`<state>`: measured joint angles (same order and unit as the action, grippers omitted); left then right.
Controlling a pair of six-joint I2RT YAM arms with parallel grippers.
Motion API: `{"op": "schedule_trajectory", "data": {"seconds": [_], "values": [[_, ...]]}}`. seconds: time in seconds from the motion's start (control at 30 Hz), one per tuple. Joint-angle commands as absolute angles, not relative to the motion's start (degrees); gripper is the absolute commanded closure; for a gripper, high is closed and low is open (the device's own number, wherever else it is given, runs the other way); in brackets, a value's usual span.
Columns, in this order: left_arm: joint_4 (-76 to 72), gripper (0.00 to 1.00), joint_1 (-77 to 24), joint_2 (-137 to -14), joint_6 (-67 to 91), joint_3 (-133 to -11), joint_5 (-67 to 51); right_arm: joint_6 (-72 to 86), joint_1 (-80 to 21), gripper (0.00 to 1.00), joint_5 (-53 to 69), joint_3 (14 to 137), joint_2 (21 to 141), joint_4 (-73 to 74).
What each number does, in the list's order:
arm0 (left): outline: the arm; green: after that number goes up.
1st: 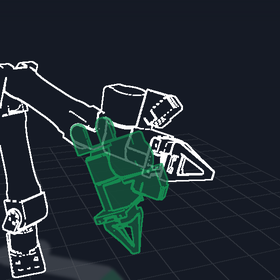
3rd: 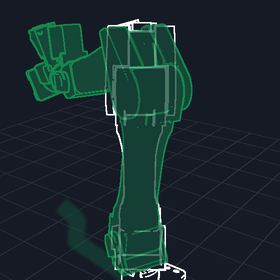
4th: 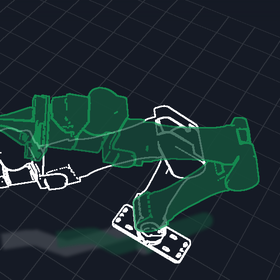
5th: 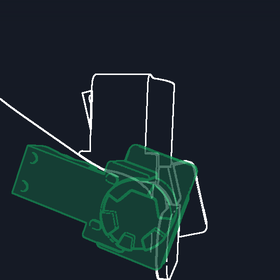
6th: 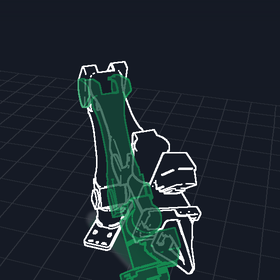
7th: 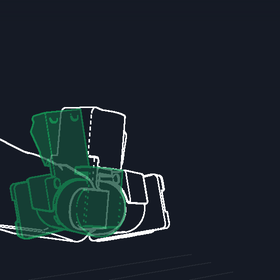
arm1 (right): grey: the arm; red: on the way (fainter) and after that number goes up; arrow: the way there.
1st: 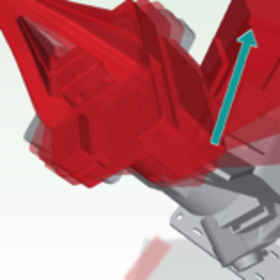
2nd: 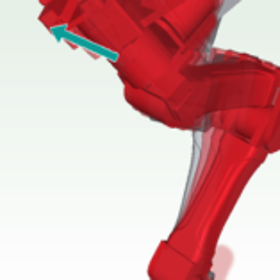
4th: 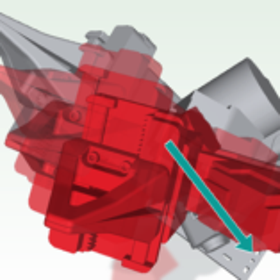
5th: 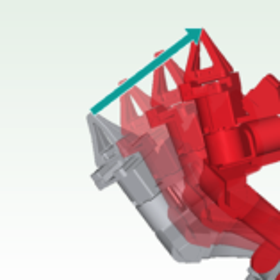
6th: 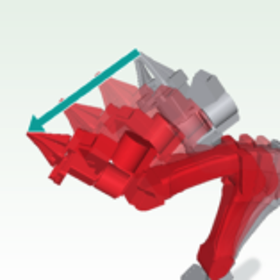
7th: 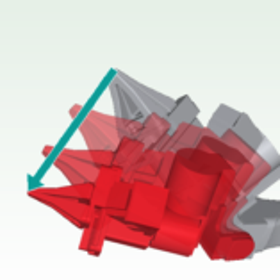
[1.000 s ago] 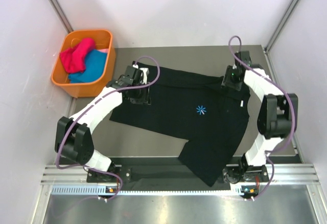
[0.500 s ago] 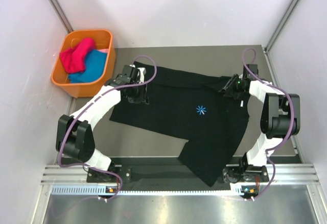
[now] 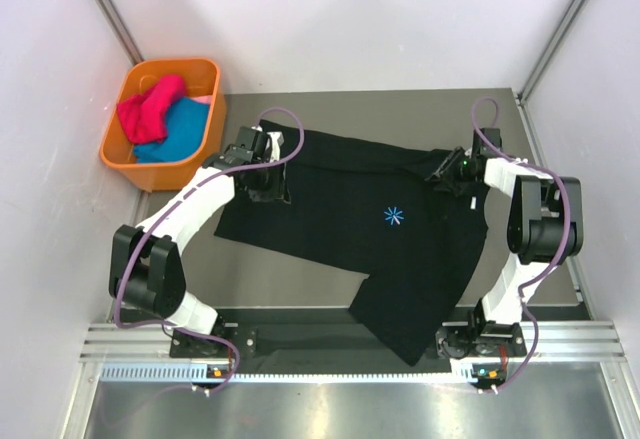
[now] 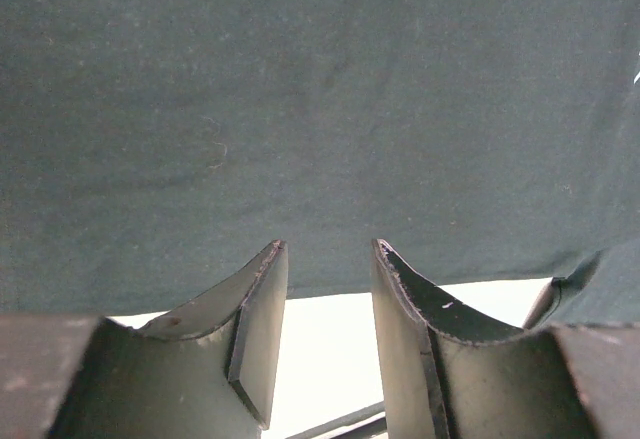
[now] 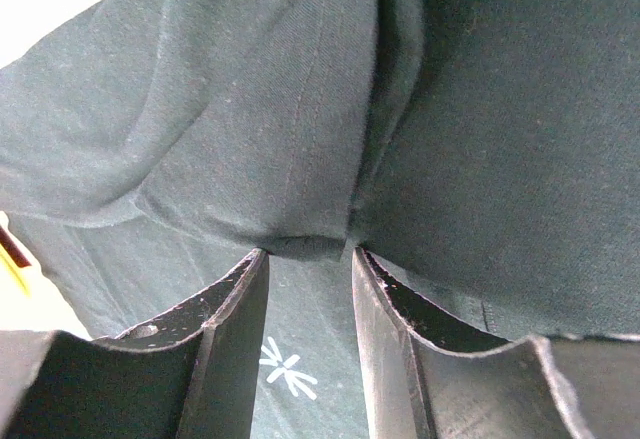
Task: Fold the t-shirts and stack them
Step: Fold the tshirt
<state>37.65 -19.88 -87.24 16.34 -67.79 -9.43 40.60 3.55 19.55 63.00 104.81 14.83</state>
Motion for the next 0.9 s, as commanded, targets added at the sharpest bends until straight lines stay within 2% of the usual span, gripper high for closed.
{"op": "schedule_trajectory", "data": {"seconds": [0.0, 0.13, 0.27, 0.3, 0.37, 0.4, 0.6, 0.7, 0.87], "values": [[36.3, 0.56, -19.7, -86.1, 15.6, -68.0, -10.1, 40.9, 4.2, 0.60, 19.2, 64.6, 104.2, 11.5], [36.2, 0.56, -19.7, -86.0, 15.6, -67.9, -10.4, 41.1, 4.4, 0.62, 19.3, 65.4, 104.9, 11.1], [36.2, 0.56, -19.7, -85.9, 15.6, -67.7, -10.5, 41.8, 4.4, 0.68, 19.6, 65.8, 105.5, 10.8], [36.2, 0.56, -19.7, -85.8, 15.6, -67.6, -10.5, 41.8, 4.4, 0.74, 19.6, 65.7, 105.3, 10.8], [36.0, 0.56, -19.7, -85.5, 15.6, -67.3, -10.5, 41.7, 4.4, 0.77, 19.5, 65.3, 104.9, 10.6], [36.0, 0.56, -19.6, -85.4, 15.6, -67.2, -10.3, 41.7, 4.4, 0.82, 19.4, 65.1, 104.7, 10.5], [35.9, 0.56, -19.6, -85.3, 15.7, -67.1, -10.7, 41.9, 4.4, 0.92, 20.5, 64.0, 103.5, 10.6], [35.8, 0.56, -19.6, -85.2, 15.7, -66.8, -10.7, 42.1, 4.4, 1.00, 20.4, 63.3, 101.5, 11.9], [35.1, 0.56, -19.5, -85.1, 16.2, -66.4, -11.2, 44.9, 4.3, 1.00, 20.9, 59.6, 97.8, 13.4]]}}
